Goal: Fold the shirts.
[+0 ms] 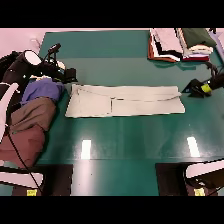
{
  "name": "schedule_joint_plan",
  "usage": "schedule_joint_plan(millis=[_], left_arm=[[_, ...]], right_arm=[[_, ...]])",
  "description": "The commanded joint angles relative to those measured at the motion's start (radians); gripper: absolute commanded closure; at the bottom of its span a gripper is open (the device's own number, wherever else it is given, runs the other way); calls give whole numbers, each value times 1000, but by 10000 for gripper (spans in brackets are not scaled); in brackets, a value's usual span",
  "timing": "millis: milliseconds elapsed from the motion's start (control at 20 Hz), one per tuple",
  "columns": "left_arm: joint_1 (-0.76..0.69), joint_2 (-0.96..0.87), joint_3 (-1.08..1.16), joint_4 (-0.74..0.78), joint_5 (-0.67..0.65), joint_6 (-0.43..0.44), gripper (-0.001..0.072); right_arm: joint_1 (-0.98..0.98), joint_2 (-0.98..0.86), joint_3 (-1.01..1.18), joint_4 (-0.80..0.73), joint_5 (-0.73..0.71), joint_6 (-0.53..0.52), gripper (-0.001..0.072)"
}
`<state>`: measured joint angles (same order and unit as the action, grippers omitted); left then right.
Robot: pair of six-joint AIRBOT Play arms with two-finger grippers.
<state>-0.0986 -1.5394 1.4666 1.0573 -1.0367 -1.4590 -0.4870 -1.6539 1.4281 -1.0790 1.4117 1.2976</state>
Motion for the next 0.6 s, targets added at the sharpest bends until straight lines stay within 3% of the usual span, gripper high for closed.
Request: schedule_joint_plan(millis=[0, 150, 250, 300, 400, 500, 550], left_arm=[[-54, -4, 11, -33, 6, 7, 683], [-154, -6, 1, -31, 95, -33, 683], [-226, -23, 2, -32, 138, -62, 683], [-263, -40, 2, -33, 150, -62, 683], [-326, -84, 5, -41, 195, -65, 683], [-375, -142, 34, -49, 240, -82, 683], [-396, -173, 61, -51, 243, -82, 684]], right_arm=[[-101, -8, -141, 126, -37, -78, 217], [-85, -24, -229, 199, -119, -116, 231], [-39, -62, -229, 225, -126, -124, 281], [-13, -79, -216, 230, -126, -132, 326], [40, -87, -179, 237, -125, -141, 585], [72, -63, -117, 248, -77, -148, 695], [83, -34, -80, 249, -51, -147, 695]])
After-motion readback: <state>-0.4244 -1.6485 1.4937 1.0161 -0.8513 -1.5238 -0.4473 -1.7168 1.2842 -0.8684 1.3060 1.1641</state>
